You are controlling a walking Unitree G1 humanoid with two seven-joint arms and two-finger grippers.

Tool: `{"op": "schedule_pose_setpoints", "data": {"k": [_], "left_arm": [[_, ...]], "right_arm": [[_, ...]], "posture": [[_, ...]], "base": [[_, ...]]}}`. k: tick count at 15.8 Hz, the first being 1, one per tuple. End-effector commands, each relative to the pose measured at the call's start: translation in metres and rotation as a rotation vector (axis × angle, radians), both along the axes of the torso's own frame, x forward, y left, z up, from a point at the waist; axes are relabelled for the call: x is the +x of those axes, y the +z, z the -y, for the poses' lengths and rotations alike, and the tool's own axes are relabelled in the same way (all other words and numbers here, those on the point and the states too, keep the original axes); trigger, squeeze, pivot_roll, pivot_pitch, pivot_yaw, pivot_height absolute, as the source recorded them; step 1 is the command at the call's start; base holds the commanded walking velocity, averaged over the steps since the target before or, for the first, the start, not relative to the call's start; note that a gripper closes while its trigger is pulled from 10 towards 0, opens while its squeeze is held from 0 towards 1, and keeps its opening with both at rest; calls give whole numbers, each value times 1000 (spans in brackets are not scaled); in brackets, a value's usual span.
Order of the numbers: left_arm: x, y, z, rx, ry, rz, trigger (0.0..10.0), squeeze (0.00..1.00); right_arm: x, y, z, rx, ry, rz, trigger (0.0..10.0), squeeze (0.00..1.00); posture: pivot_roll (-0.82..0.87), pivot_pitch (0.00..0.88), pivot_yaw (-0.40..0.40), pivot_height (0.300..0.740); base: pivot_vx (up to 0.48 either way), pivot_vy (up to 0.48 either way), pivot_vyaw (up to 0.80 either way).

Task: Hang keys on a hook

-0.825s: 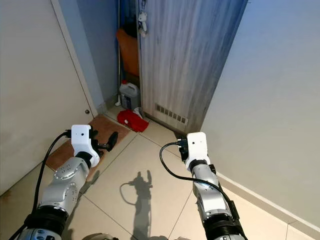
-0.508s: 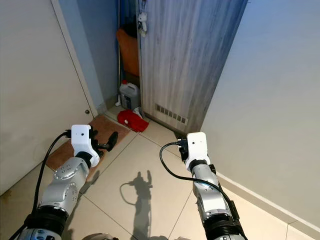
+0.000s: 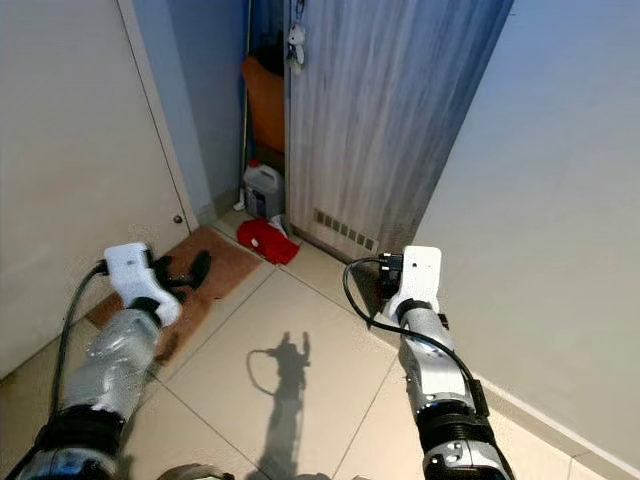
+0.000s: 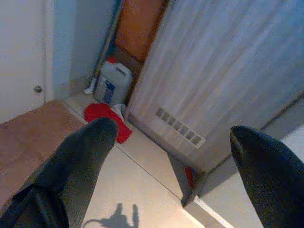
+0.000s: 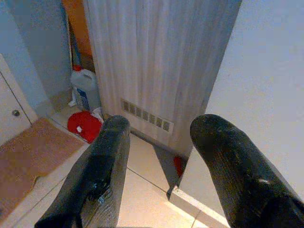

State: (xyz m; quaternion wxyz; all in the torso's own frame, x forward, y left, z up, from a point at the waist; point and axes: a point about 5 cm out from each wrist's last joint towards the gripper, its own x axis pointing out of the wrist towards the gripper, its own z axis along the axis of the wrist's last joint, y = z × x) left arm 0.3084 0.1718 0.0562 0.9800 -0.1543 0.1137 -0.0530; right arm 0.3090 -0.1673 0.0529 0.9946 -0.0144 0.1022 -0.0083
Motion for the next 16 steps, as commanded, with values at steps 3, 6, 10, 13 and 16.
{"op": "schedule_pose_setpoints", "data": {"k": [3, 6, 10, 13, 16], "left_arm": [[10, 5, 40, 31, -165, 22, 10000, 0], [4, -3, 15, 53, -104, 10, 10000, 0], [1, -12, -5, 65, -44, -20, 10000, 0], [-41, 4, -41, 164, 11, 65, 10000, 0], [-73, 9, -41, 44, 34, -16, 10000, 0]], "right_arm": [[-2, 0, -10, -8, 9, 27, 10000, 27], [-27, -21, 0, -44, -50, -10, 10000, 27], [-29, -19, -10, -69, -31, 20, 10000, 35], [-77, -15, 24, -82, 17, 65, 10000, 43], [-91, 1, 32, -142, 23, 85, 10000, 47]], "posture": [[-75, 0, 85, 740], [-61, 0, 71, 740], [-75, 0, 59, 740], [-105, 0, 70, 740], [-98, 0, 95, 740]], "base": [[0, 0, 0], [0, 0, 0], [0, 0, 0], [0, 0, 0], [0, 0, 0]]}}
